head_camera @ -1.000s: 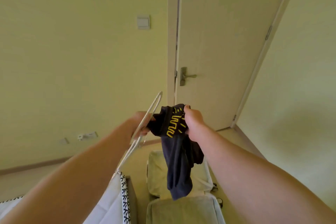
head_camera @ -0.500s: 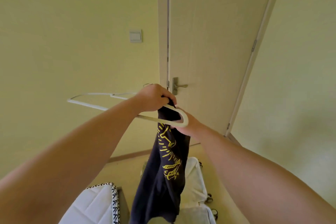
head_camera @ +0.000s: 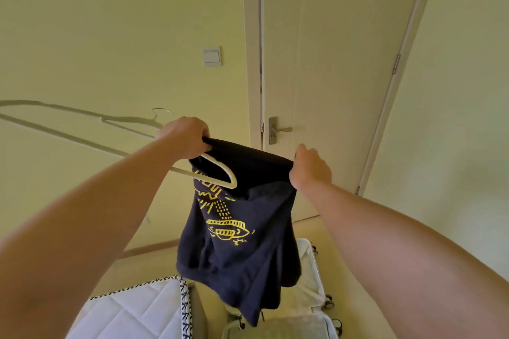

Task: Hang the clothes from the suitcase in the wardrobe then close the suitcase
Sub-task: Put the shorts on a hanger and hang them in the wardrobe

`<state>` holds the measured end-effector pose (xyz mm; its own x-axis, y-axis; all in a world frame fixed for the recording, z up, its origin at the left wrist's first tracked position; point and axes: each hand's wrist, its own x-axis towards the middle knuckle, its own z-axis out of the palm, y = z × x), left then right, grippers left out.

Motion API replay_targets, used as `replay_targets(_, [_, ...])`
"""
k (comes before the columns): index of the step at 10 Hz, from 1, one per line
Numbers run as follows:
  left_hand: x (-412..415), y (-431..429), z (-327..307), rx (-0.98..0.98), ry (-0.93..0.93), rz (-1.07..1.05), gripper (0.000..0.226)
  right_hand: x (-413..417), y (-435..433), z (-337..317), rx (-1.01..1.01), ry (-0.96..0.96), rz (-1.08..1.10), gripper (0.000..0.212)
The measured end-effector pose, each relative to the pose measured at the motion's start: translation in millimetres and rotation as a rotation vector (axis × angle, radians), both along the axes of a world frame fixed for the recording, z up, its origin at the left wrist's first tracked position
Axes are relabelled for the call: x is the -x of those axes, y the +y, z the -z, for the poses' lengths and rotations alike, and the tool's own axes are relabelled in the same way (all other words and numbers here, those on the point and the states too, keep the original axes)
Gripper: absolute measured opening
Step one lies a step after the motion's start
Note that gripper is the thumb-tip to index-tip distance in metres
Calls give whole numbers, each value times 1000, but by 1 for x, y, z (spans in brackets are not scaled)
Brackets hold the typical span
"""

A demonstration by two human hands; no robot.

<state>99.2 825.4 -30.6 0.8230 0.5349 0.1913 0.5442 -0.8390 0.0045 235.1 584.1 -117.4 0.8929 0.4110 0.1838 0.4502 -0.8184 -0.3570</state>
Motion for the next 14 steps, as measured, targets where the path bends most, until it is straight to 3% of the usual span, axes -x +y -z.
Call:
replay_targets(1, [5, 8, 2, -4, -25, -125, 19, -3, 3, -8, 108, 40, -14, 25])
replay_targets(2, [2, 7, 5, 195, -225, -279, 5, -3, -5, -12, 367, 191, -54, 18])
replay_targets(3, [-4, 0, 8, 491, -434, -376, 14, -4, -12, -22, 396, 406, -54, 17])
replay_targets(4, [-6, -1, 9, 536, -458, -404, 16, -13, -11, -30, -103, 704, 204, 20])
replay_targets(5, [-6, -3, 4, 550, -416, -399, 18, -23, -8, -35, -579, 814, 363, 21])
replay_targets(6, [-9, -6, -3, 627, -376, -374, 18, -16, -3, -44, -754, 747, 357, 15])
replay_targets(7, [-11, -3, -9, 768, -448, -335, 21, -16, 1, -48, -870, 620, 392, 12])
replay_targets(9, [-11, 10, -1, 888, -579, -351, 35, -29, 10, -36, -794, 503, 368, 20])
replay_targets(11, [-13, 25, 15, 872, -610, -368, 28, -32, 15, -38, -649, 353, 260, 27])
replay_targets(12, [-10, 21, 13, 831, -562, -382, 22, -25, 15, -40, -579, 353, 215, 21])
replay_targets(13, [-10, 15, 7, 899, -535, -326, 25, -13, 10, -46, -542, 386, 218, 17])
replay_targets(14, [-15, 6, 2, 1034, -630, -264, 19, -7, 11, -46, -543, 497, 163, 26])
